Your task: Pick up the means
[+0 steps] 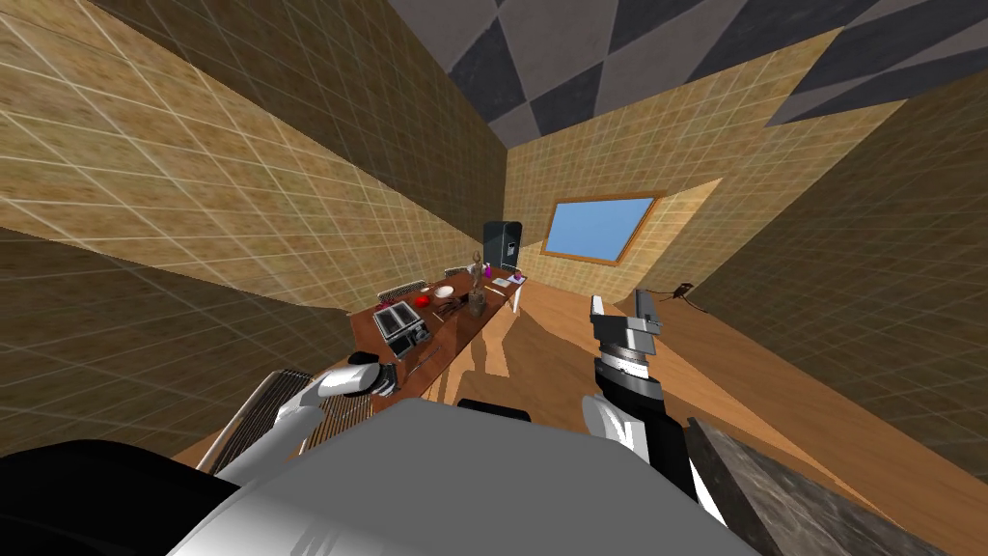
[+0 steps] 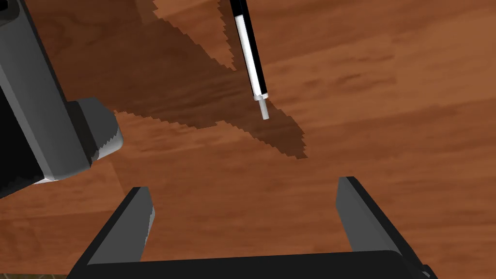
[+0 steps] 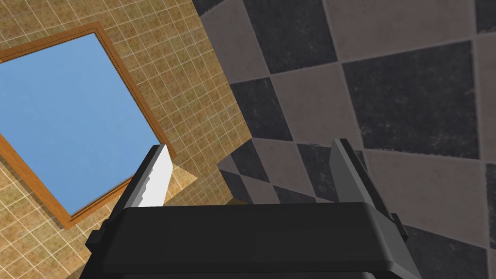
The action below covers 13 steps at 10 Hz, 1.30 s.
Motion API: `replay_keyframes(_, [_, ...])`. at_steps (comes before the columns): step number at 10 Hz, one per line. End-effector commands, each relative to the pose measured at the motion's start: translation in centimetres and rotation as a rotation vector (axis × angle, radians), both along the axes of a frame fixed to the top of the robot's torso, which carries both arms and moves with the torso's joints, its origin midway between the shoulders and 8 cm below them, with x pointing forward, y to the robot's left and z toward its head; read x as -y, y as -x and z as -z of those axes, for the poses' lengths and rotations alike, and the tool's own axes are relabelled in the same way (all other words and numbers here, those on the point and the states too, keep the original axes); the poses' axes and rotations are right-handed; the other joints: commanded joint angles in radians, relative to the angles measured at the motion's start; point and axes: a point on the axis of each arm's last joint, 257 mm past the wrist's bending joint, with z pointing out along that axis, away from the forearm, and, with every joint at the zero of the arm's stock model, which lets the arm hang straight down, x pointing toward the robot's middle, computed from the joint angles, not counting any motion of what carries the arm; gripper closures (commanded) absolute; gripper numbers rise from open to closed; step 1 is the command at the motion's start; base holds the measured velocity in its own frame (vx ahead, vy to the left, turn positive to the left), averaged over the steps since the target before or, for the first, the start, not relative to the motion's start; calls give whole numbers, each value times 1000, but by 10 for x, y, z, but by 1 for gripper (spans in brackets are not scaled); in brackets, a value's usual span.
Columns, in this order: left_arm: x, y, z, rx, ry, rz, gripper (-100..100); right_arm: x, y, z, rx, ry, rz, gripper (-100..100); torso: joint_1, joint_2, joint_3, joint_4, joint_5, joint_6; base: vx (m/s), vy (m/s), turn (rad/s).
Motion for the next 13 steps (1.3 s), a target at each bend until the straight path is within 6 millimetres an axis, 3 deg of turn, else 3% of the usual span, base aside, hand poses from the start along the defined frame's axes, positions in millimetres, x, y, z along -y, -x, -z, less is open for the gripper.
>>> replay_keyframes(1, [-2,11,4,-37,12,-15,-100,0,0,0,0,0,0,0,0,0,0,0,0,0,127,-49,44])
replay_keyframes(6, [-20,56,10,-208,61,-97,-100,0,0,0,0,0,0,0,1,-1,-1,0,0,0,150,-75,80])
replay_keyframes(9, [-25,73,11,-273,79,-127,-100,0,0,0,0,0,0,0,3,2,1,0,1,0,122,-59,57])
replay_keyframes(10, [-25,70,11,-256,74,-120,-100,0,0,0,0,0,0,0,3,2,1,0,1,0,54,-27,13])
replay_keyframes(11, [-25,71,11,-261,75,-121,0,0,0,0,0,0,0,0,4,5,3,1,1,0,10,-5,-2])
replay_keyframes(12, [-28,73,13,-259,73,-109,-100,0,0,0,0,0,0,0,6,8,4,1,1,0,42,-14,93])
replay_keyframes(13, [-32,76,15,-258,73,-105,-100,0,0,0,0,0,0,0,6,7,4,1,1,0,92,-32,145])
